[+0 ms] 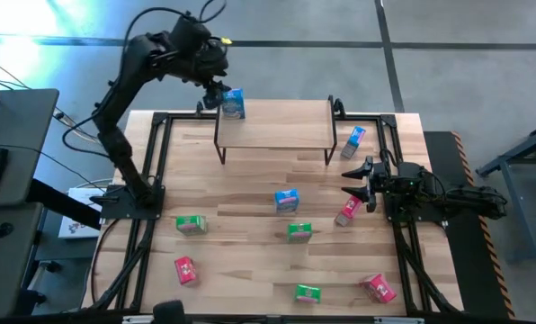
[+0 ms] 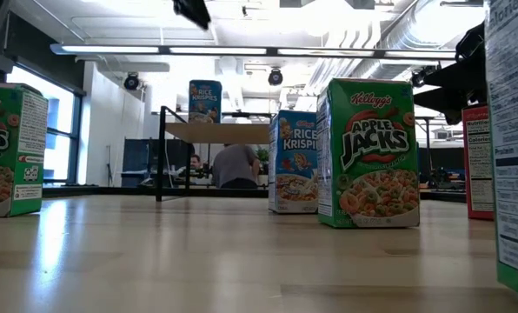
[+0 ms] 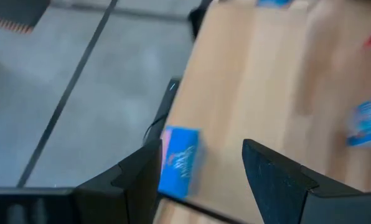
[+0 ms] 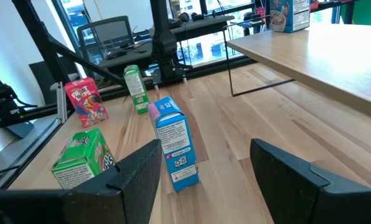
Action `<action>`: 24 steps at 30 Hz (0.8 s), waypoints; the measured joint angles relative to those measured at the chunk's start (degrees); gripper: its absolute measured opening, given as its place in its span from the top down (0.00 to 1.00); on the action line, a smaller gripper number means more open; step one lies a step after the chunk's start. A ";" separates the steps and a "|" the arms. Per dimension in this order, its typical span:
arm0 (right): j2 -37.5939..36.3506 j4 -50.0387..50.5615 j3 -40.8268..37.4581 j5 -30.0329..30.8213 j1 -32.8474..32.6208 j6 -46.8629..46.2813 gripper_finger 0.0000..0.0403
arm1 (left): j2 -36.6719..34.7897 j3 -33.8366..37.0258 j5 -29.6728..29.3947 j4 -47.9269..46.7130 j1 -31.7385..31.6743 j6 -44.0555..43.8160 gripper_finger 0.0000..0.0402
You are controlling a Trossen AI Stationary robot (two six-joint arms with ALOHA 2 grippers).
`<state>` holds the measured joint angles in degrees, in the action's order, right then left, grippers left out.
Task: Stack cereal on shelf
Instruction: Put the top right green cereal box on the shelf
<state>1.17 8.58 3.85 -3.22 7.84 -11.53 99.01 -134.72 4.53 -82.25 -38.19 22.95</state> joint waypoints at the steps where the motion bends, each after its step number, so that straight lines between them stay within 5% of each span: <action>1: -0.01 0.00 -0.02 0.00 0.00 -0.02 0.41 | -0.76 0.00 1.39 0.18 0.42 -0.38 0.47; 24: -0.02 -0.02 -0.02 0.00 0.00 -0.02 0.41 | -4.00 -0.02 4.13 1.66 22.10 -7.56 0.47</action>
<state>1.15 8.56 3.84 -3.22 7.84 -11.55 95.01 -134.73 8.66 -80.59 -16.09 15.40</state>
